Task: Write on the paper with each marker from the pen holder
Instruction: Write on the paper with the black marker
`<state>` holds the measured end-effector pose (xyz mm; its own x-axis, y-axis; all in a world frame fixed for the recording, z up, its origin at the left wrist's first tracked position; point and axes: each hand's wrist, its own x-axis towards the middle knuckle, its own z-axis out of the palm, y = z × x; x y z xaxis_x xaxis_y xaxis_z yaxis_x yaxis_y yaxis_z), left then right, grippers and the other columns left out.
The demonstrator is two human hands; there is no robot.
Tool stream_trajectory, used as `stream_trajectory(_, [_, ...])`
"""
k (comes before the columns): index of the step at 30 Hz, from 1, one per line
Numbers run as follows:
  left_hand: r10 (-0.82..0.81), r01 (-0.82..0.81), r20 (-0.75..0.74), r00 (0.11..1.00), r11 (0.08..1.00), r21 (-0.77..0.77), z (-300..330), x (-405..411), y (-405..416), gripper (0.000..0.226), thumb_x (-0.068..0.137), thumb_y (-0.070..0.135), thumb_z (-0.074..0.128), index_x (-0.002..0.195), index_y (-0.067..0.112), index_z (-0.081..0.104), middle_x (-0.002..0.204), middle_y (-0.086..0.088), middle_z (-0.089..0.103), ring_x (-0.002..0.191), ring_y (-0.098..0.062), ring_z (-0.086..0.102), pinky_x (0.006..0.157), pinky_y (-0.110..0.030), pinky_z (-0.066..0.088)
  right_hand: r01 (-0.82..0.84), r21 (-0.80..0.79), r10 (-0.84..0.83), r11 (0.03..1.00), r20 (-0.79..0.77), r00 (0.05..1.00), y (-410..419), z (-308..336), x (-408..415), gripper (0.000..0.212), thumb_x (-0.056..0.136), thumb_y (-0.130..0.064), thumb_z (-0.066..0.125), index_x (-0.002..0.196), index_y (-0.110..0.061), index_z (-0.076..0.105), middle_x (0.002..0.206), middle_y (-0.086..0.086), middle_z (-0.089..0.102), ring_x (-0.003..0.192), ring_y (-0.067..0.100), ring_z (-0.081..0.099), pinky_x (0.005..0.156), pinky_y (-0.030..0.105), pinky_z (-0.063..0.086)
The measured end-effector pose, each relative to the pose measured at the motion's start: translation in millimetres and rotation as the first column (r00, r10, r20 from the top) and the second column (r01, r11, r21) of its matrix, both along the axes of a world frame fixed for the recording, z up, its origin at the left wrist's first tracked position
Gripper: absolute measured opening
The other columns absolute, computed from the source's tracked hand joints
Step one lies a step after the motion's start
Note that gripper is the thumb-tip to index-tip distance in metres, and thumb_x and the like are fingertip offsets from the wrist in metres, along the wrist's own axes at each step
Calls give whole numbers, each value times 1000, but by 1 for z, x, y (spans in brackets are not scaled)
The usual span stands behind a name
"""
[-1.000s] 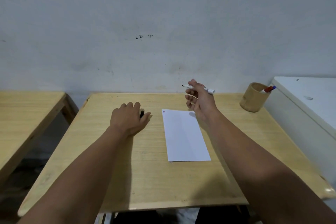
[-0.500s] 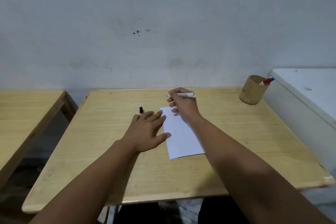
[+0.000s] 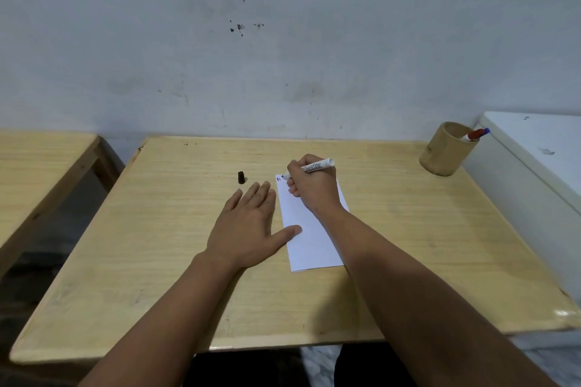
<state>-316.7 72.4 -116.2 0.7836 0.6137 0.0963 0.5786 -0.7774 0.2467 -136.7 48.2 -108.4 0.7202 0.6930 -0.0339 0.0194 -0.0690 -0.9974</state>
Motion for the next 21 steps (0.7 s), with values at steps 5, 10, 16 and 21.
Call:
stream_trajectory(5, [18, -18, 10, 1000, 1000, 5, 1, 0, -1, 101, 86, 87, 29, 161, 19, 28, 172, 1, 16, 159, -12, 6, 128, -42, 5, -8, 5, 8, 1000, 32, 999, 0, -1, 0, 25, 84, -21, 67, 64, -15, 55, 82, 28, 75, 61, 22, 69, 59, 33, 52])
stream_trajectory(10, [22, -22, 7, 1000, 1000, 8, 1, 0, 0, 102, 86, 87, 28, 162, 19, 28, 172, 2, 16, 159, -12, 5, 128, -43, 5, -16, -16, 17, 1000, 61, 998, 2, -3, 1, 25, 85, -22, 69, 63, -15, 59, 80, 23, 77, 61, 20, 72, 58, 31, 54])
stream_trajectory(16, [23, -23, 9, 1000, 1000, 6, 1, 0, 0, 101, 86, 87, 29, 161, 20, 28, 172, 2, 16, 159, -11, 4, 128, -43, 5, -21, -38, 24, 999, 85, 996, 2, -3, 1, 26, 84, -22, 70, 61, -15, 60, 80, 26, 75, 58, 22, 67, 58, 30, 53])
stream_trajectory(21, [24, -24, 20, 1000, 1000, 3, 1, -1, 0, 101, 86, 87, 30, 161, 19, 28, 172, 2, 17, 159, -11, 5, 128, -43, 6, -16, -65, 24, 998, 118, 993, 2, -1, -1, 28, 81, -23, 68, 56, -20, 56, 79, 26, 74, 55, 21, 67, 59, 34, 53])
